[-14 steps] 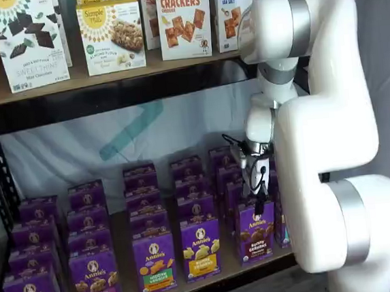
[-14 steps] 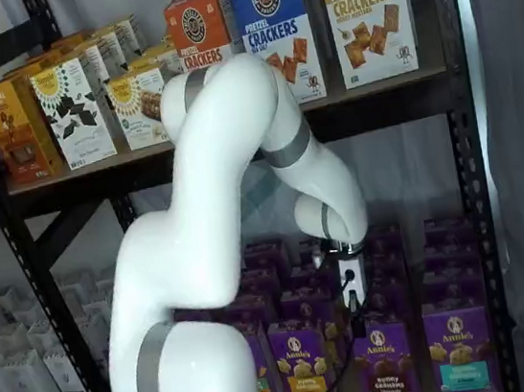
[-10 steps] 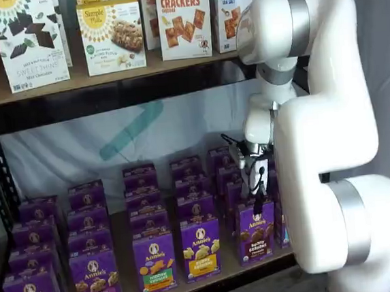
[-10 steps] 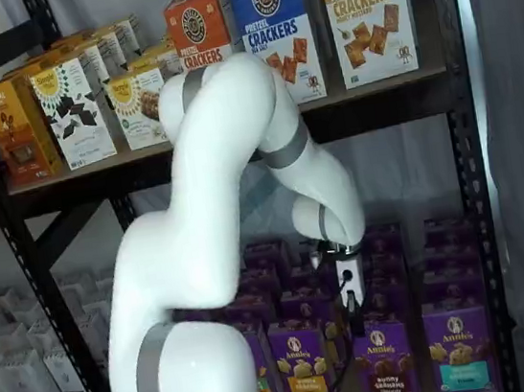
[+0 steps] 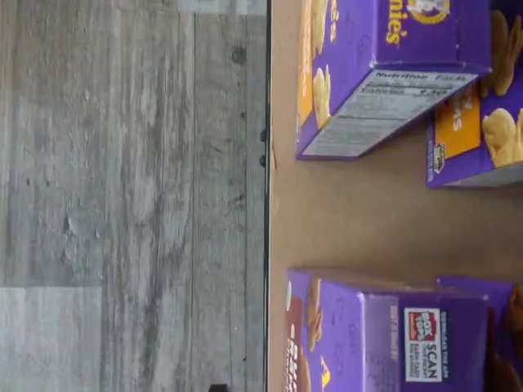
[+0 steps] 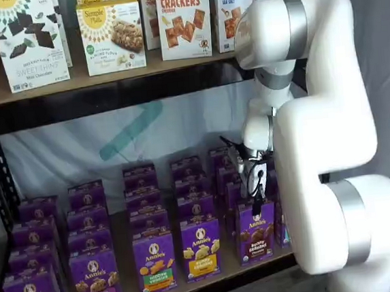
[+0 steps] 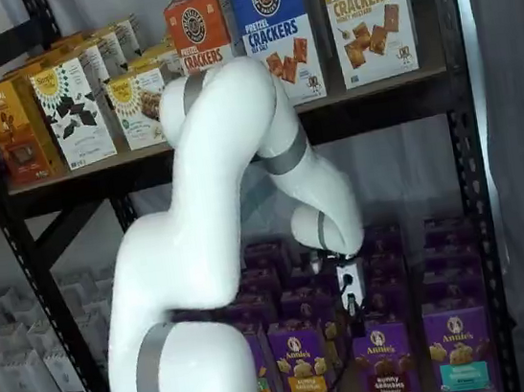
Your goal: Pick up the purple box with a brown patch in the center, on the bottom shelf, the fifth box from the left
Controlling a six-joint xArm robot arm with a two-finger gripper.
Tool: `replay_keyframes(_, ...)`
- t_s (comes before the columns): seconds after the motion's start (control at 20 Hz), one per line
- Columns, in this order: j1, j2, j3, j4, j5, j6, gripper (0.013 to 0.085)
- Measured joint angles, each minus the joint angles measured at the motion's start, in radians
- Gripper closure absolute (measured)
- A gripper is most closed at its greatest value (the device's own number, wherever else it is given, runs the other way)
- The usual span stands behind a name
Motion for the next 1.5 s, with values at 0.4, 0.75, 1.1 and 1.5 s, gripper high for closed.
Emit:
replay_keyframes(0.4,-0.014,0.062,-0.066,-0.087,0.023,0.065,0.013)
replay_keyframes(0.75,-0.021,0.095,-0.116,-0.121,0.049,0.091,0.013)
replay_keyframes(1.1,-0.02,0.127,-0.161,-0.18,0.085,0.146,0.013)
replay_keyframes(1.5,-0.007,0.185,-0.201,-0.241,0.063,0.213,0.013)
